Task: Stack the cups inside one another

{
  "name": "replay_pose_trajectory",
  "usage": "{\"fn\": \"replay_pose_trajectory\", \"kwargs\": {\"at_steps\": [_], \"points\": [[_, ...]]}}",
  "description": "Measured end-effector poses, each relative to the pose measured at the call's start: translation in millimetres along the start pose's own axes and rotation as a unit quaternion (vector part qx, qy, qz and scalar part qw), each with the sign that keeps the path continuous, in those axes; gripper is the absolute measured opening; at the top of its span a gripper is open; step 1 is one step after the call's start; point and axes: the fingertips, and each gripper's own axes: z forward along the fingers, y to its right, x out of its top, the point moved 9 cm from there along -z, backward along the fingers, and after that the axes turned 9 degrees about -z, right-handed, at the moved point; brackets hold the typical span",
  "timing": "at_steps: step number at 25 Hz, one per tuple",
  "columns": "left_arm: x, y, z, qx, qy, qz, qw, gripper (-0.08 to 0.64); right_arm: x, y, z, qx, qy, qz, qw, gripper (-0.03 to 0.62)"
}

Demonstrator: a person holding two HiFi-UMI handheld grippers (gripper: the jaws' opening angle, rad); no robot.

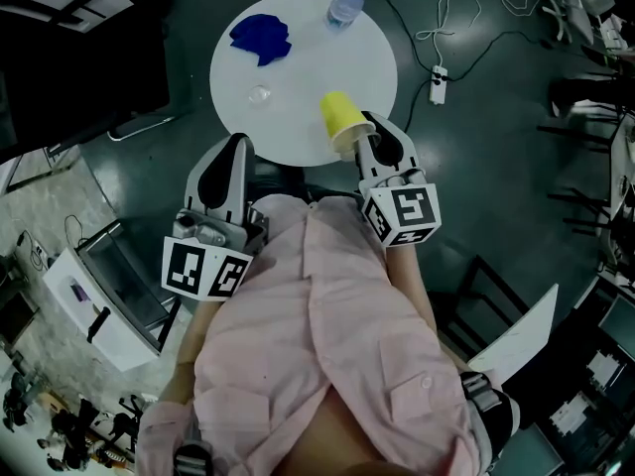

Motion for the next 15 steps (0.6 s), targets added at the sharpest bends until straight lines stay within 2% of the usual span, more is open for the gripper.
{"fn": "replay_pose_trajectory", "kwargs": {"at_steps": [8, 15], "points": [[22.7, -23.2, 7.1, -0.007, -0.006, -0.009, 0.9999, 0.009, 23.1, -8.8, 7.3, -0.03, 0.013, 0.026, 0.999, 0.037], [42.4, -40.3, 16.2, -0.026, -0.021, -0.016, 0.9993, 0.009, 46.9, -24.8, 13.5, -0.05, 0.02, 0.029, 0.998, 0.038]]}}
